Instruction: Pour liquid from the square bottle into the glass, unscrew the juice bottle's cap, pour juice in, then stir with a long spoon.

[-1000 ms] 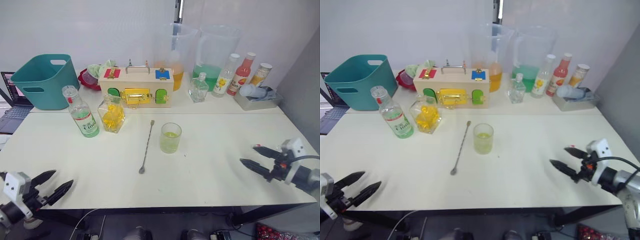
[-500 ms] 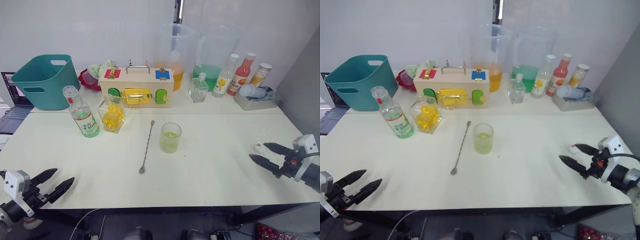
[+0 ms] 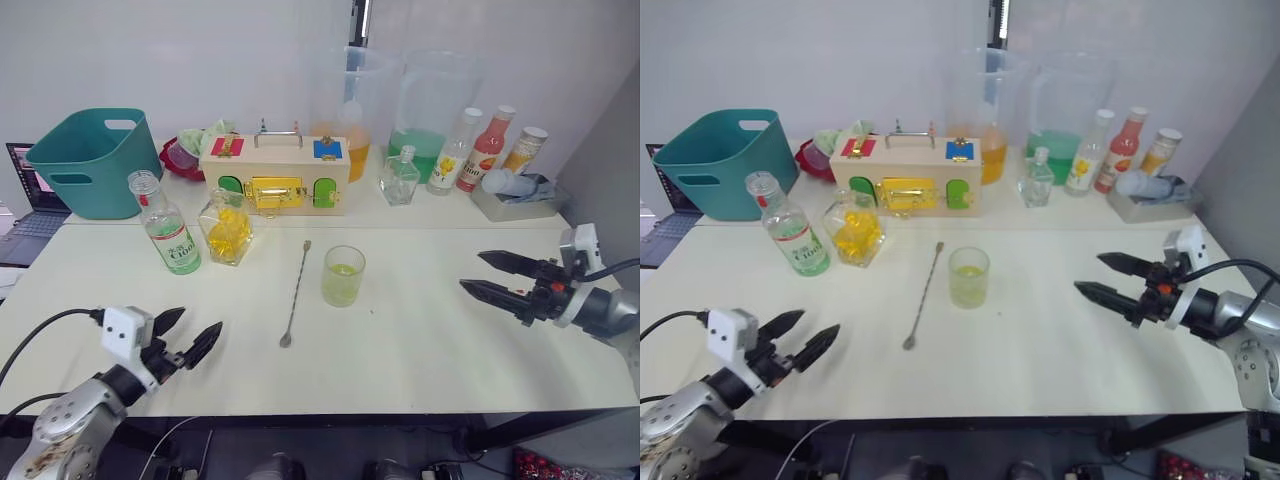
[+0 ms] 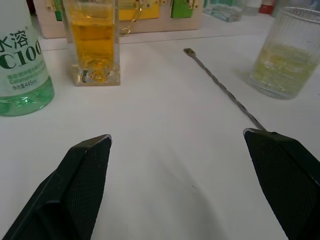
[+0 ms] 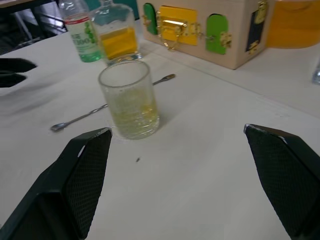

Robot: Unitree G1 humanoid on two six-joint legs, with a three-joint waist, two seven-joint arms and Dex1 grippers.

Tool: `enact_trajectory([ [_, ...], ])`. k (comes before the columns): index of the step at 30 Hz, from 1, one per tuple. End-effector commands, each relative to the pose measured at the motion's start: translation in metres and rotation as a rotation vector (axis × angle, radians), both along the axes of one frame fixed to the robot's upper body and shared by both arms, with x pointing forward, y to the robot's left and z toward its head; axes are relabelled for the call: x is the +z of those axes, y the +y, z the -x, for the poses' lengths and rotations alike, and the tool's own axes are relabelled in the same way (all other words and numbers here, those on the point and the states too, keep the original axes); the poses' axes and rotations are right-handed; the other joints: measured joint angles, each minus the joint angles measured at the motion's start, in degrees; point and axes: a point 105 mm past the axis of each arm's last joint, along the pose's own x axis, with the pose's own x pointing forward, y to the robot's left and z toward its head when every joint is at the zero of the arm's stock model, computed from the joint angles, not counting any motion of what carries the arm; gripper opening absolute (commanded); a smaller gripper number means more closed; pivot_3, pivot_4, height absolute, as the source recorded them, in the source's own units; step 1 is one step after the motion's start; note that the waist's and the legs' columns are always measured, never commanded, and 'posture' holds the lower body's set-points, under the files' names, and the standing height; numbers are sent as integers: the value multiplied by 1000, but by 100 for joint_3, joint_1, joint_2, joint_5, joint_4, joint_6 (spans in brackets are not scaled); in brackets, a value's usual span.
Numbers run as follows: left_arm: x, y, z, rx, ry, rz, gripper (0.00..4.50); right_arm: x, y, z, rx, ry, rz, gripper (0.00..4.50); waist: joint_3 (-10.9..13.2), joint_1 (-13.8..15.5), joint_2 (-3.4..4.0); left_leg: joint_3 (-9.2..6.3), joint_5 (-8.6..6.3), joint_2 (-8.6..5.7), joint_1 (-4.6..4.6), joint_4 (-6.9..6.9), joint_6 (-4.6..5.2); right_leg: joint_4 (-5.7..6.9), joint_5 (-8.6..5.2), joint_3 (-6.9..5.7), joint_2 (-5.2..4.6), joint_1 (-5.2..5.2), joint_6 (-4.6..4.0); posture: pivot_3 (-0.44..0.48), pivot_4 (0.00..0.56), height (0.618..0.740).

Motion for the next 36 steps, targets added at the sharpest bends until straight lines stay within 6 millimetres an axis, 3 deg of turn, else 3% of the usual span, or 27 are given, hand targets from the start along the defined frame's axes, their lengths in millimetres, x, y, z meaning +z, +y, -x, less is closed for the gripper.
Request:
enact_trajectory([
  [1,11,-32,-12,-22,-10,-2,4476,20,27,18,169,-45,50,4500,-1,15,-2,0,1,1,-1,2,-1,0,2,1,3,0,1,0,150,733],
  [5,10,-65,-28,-48,32,-25,4476,19,37,35,281,-13,116,4500,-2,66,-5,-1,-2,1,-1,5,7,0,5,5,11,3,5,0,150,733],
  [10,8,-86,-48,-28,75,-77,4476,20,41,40,300,-21,140,4500,-2,92,-6,1,0,1,-2,7,10,2,5,6,19,4,5,0,150,733],
  [18,4,-93,-58,10,113,-104,4476,20,41,42,301,-21,146,4500,-2,91,-8,-1,17,3,-2,9,42,3,5,7,21,3,5,0,150,733],
  [21,-23,-118,-70,-19,170,-283,4476,19,39,40,257,-54,163,4500,-2,157,-7,-2,17,3,-1,10,35,5,5,6,20,7,4,0,150,733],
  [24,-34,-121,-73,-12,207,-326,3603,19,38,39,240,-68,168,4500,-3,179,-10,-1,0,-1,-9,20,13,-1,6,8,18,5,6,0,150,733],
  [35,-43,-118,-74,0,282,-299,13,19,37,38,222,-87,179,4500,-6,148,-10,-6,2,1,-7,22,13,4,8,6,11,6,7,0,150,733],
  [36,-41,-116,-74,-2,279,-296,13,18,37,38,222,-88,183,4500,-7,144,-10,-6,2,1,-7,22,13,5,8,6,11,6,7,0,150,733],
])
